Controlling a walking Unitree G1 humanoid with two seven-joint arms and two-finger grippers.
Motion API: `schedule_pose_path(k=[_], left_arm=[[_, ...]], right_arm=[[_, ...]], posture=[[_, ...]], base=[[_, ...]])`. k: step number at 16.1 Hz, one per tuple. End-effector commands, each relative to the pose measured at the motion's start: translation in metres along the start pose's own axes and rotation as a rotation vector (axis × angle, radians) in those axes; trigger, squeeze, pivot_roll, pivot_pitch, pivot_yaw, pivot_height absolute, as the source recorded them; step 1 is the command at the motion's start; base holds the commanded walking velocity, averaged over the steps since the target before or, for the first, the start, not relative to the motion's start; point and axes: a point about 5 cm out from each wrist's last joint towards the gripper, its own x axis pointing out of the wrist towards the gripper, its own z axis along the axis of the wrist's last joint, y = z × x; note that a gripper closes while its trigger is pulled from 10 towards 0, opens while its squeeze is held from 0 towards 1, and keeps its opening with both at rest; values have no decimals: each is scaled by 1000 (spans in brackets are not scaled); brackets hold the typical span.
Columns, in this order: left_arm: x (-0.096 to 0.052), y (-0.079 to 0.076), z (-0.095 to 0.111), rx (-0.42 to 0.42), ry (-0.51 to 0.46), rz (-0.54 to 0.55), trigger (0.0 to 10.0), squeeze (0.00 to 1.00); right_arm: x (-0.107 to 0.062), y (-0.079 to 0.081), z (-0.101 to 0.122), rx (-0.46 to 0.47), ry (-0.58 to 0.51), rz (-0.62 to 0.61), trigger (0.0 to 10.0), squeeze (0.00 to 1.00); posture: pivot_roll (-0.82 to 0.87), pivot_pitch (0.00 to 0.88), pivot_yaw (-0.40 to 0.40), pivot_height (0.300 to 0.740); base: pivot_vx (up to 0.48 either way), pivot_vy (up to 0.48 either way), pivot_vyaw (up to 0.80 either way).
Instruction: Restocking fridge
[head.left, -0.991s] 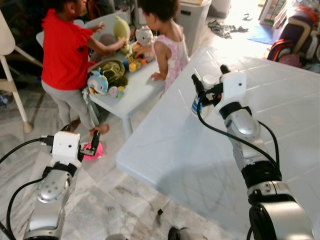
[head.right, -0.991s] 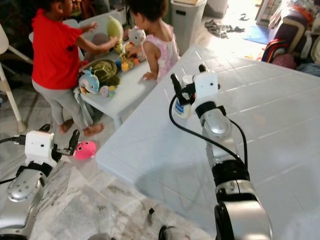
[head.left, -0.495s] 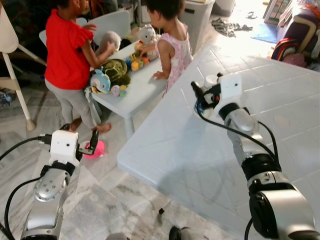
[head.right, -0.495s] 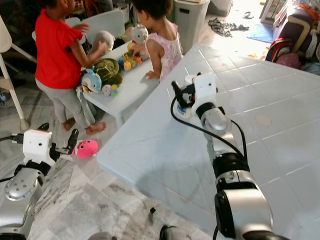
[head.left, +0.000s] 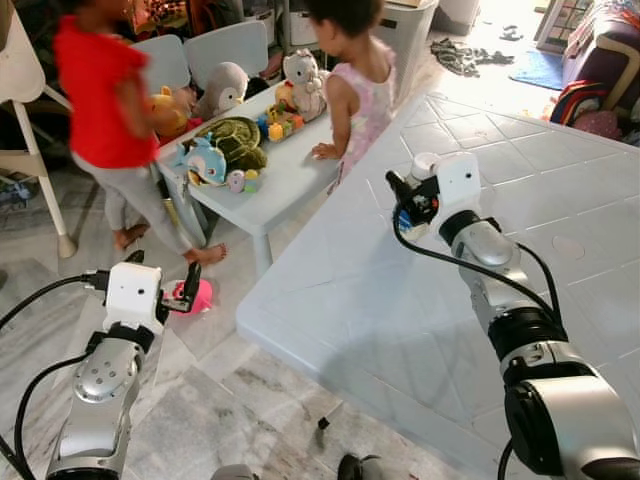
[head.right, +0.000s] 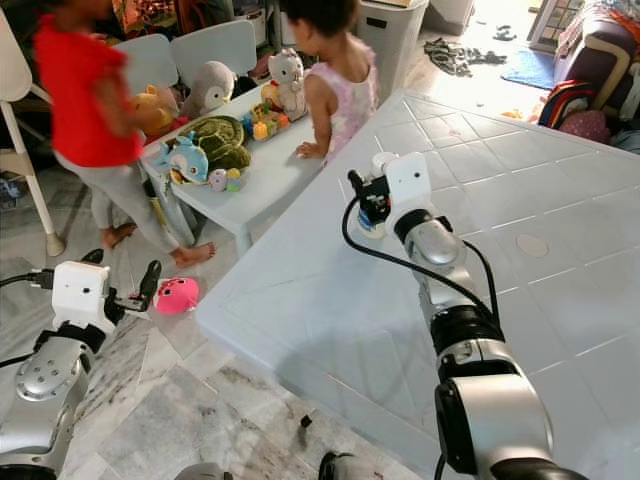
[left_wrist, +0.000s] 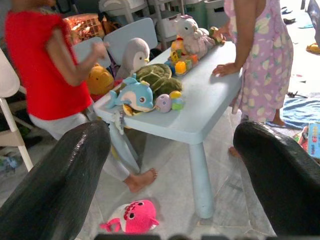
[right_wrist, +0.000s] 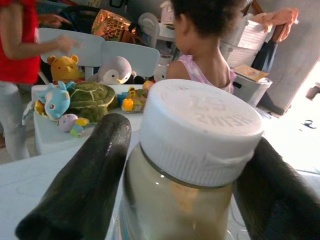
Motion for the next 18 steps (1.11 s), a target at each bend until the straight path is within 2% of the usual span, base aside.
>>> schedule_pose_path(k=[1, 6, 9, 10, 11, 12, 13, 14, 16, 18], left_arm=[[1, 0, -1, 10, 4, -4, 10000, 0], [2, 1, -6, 19, 38, 92, 10000, 0], [2, -1, -9, 10, 46, 101, 10000, 0], [4, -3, -9, 7, 44, 100, 10000, 0], [5, -4, -9, 5, 43, 99, 10000, 0], [9, -5, -9, 13, 48, 103, 10000, 0], [14, -3, -8, -2, 42, 117, 10000, 0], [15, -3, -8, -2, 40, 118, 10000, 0], [20, -5, -6, -4, 34, 111, 10000, 0], [21, -7, -7, -6, 35, 115, 10000, 0]], right_arm=[[-2, 2, 0, -26, -13, 13, 0, 0], [-21, 9, -7, -24, -62, 9, 0, 0], [-37, 22, -2, 48, -117, -33, 0, 0], [-42, 30, 1, 80, -137, -46, 1608, 0], [-44, 33, 3, 98, -144, -55, 1608, 0], [-47, 36, -4, 162, -122, -116, 10000, 0], [-50, 41, -7, 228, -106, -147, 10000, 0], [-50, 44, -7, 247, -107, -147, 10000, 0], [-55, 59, -1, 239, -126, -67, 10000, 0], [-60, 64, 1, 241, -112, -49, 10000, 0]], posture=[[116, 46, 15, 740], [100, 35, 5, 740], [87, 26, 1, 740], [75, 17, 1, 740], [71, 9, 1, 740], [66, 0, -2, 740], [61, 0, -5, 740], [61, 0, -5, 740], [49, 0, -8, 740], [41, 0, -15, 740]], base=[[0, 0, 0], [0, 0, 0], [0, 0, 0], [0, 0, 0], [0, 0, 0], [0, 0, 0], [-262, 0, 0], [-262, 0, 0], [-300, 0, 225], [-315, 0, 800]])
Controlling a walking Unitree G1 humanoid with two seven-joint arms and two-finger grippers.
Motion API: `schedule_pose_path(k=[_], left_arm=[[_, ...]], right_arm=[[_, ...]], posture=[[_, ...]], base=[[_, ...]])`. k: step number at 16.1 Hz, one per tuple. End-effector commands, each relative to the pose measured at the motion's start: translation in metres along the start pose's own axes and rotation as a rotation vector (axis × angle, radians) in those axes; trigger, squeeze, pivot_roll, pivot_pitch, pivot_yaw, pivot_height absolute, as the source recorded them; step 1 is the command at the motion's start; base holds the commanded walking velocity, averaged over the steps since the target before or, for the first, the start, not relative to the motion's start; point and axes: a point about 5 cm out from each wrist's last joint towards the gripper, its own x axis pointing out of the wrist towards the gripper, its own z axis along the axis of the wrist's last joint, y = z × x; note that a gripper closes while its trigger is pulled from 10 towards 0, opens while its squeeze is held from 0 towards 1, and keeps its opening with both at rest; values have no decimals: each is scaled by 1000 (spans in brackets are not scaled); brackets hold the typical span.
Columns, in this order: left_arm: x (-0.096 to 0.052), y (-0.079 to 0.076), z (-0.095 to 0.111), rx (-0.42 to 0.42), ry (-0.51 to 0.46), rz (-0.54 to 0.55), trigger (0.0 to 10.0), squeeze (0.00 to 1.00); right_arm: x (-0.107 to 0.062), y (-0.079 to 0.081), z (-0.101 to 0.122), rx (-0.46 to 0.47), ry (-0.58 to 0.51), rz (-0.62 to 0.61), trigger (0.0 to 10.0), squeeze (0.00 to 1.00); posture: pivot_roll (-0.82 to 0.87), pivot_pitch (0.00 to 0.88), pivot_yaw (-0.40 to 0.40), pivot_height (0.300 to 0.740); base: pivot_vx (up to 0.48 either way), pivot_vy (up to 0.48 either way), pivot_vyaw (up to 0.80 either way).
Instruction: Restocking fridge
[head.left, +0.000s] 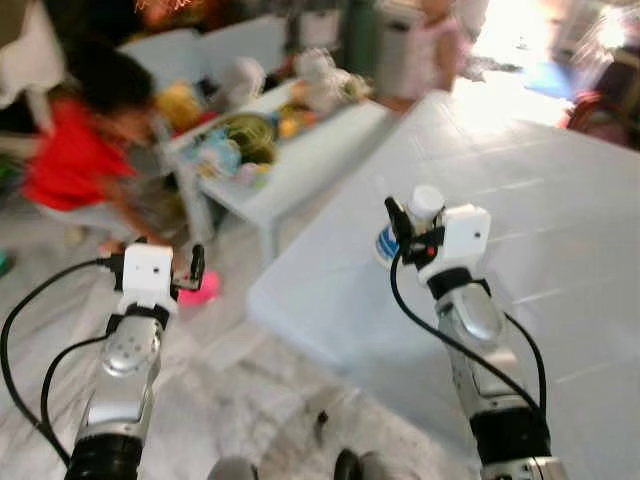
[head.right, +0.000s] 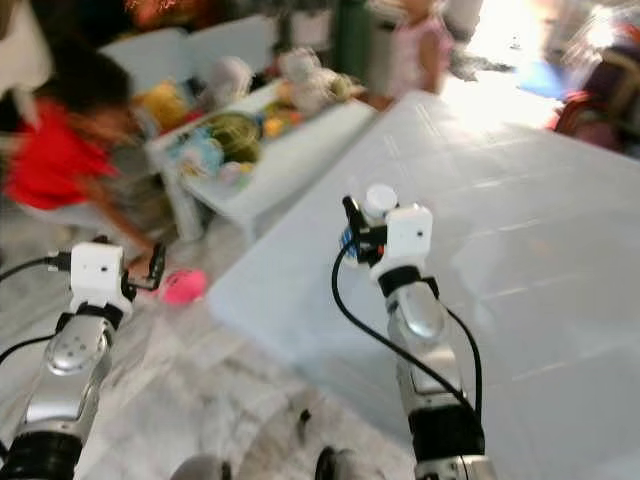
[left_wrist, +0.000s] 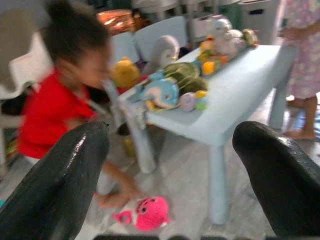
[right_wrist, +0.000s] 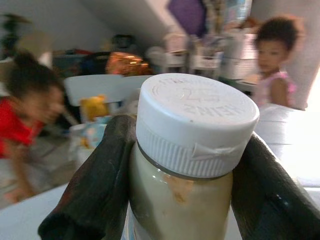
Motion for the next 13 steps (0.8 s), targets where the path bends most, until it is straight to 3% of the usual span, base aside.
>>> schedule_pose_path(k=[1, 4, 13], left_arm=[[-3, 0, -7, 4, 24, 10, 10000, 0], [-1, -3, -7, -7, 14, 5, 10000, 0], [1, -1, -6, 10, -7, -9, 10000, 0]], right_arm=[[-2, 9, -2, 19, 20, 39, 10000, 0], [-5, 8, -1, 21, 28, 58, 10000, 0], [-6, 7, 3, 20, 27, 59, 10000, 0]], posture=[[41, 0, -17, 740], [41, 0, -24, 740], [33, 0, -12, 740]], base=[[-319, 0, 800], [-298, 0, 800], [0, 0, 800]])
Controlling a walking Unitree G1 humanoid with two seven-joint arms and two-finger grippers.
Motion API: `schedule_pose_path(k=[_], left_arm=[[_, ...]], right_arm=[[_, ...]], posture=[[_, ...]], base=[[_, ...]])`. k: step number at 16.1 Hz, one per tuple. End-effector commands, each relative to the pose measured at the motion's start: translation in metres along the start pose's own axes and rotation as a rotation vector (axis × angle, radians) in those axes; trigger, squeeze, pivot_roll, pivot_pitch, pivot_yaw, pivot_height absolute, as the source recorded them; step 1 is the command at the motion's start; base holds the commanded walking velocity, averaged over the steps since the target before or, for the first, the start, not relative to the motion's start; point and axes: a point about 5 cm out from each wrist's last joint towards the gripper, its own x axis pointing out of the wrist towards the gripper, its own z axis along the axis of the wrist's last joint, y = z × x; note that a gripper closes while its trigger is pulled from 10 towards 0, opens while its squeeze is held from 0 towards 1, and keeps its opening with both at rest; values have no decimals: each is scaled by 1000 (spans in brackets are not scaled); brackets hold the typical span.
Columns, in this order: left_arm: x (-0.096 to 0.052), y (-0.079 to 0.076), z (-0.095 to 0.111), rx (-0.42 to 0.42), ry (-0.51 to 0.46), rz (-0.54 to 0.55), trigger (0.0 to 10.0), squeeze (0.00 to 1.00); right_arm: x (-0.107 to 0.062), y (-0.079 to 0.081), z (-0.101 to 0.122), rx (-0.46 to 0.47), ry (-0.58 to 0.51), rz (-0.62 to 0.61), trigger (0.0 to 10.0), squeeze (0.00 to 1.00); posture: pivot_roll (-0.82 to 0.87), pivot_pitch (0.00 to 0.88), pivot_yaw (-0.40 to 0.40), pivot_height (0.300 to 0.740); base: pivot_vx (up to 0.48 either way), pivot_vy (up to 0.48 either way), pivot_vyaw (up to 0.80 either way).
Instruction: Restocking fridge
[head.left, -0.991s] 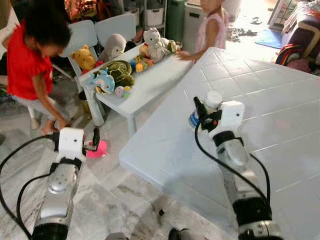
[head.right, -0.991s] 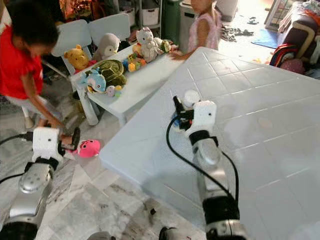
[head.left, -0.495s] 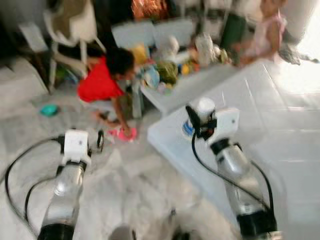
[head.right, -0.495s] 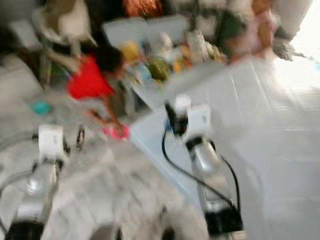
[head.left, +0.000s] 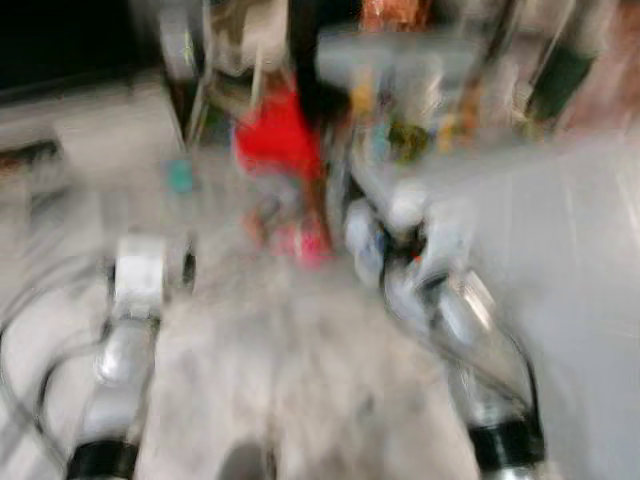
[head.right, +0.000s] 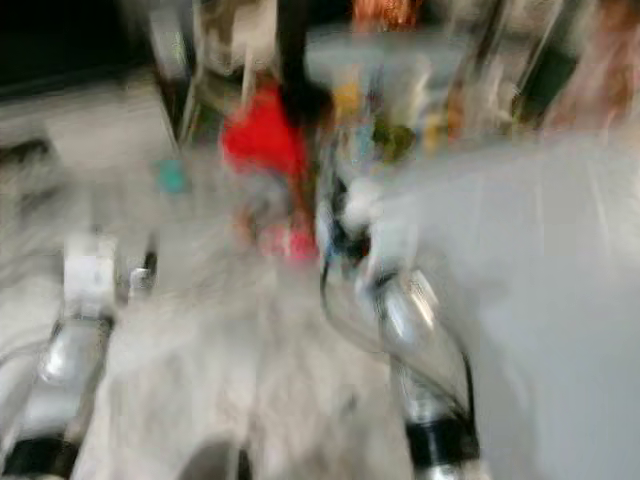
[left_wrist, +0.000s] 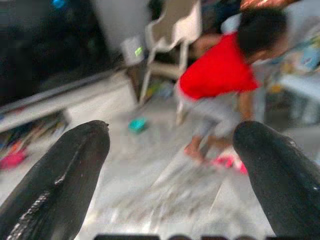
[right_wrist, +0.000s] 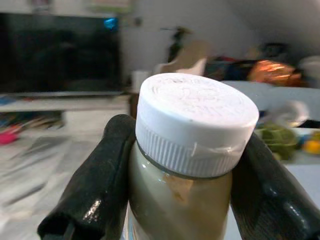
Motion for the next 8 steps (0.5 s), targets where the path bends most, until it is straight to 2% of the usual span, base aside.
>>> schedule_pose_path(k=[1, 8], left_arm=[[5, -4, 10, 17, -46, -27, 10000, 0], [-6, 8, -6, 53, 16, -66, 10000, 0]], right_arm=[[5, -1, 14, -10, -56, -3, 10000, 0], [-3, -5, 3, -24, -17, -1, 10000, 0]], posture=[[33, 0, -11, 740], [39, 0, -5, 740]], base=[[0, 0, 800], [0, 0, 795]])
